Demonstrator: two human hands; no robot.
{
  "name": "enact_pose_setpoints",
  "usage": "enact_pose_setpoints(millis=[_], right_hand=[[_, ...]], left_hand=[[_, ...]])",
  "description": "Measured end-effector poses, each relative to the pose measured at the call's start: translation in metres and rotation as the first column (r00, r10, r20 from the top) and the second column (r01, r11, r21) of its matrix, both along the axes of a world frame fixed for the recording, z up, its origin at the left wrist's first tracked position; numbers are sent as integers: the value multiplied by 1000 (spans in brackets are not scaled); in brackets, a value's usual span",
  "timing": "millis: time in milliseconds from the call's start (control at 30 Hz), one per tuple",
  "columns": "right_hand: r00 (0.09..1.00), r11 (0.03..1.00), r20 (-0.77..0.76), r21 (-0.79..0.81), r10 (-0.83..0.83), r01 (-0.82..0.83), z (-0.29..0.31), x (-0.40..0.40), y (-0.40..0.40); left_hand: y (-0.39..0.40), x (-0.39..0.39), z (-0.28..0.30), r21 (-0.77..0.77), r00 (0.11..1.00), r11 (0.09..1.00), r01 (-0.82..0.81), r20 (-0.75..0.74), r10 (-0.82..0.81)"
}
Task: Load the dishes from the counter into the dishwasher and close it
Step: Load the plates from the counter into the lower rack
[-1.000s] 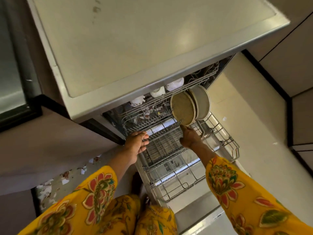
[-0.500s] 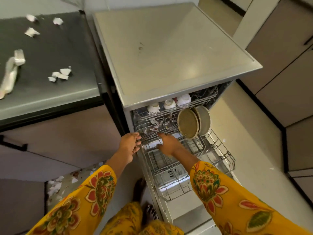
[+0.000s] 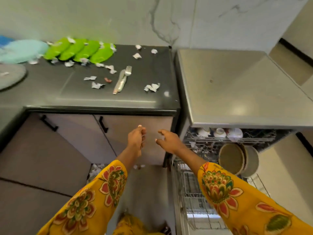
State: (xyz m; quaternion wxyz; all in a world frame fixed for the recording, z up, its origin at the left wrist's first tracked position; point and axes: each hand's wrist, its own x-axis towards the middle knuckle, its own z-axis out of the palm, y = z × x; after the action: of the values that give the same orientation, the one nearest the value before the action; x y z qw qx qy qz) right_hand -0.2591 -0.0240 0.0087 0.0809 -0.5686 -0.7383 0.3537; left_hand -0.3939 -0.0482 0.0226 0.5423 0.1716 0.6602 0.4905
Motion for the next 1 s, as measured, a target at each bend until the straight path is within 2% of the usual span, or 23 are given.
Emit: enact_pose_setpoints(millis=[300,633,1000], right_hand=[[990,991,-54,56,129,-126,36,-141,24],[972,974,-125,140,197,-179,66,-295,25],[952,955,-132,148,276,-257,76,-398,36]], left_hand=[[4,-136,22,83,986,983,-165,2,166],[6,-270,47,169,941,926,-336,101,323],[-2,-371,58,207,848,822,-530,143,511]])
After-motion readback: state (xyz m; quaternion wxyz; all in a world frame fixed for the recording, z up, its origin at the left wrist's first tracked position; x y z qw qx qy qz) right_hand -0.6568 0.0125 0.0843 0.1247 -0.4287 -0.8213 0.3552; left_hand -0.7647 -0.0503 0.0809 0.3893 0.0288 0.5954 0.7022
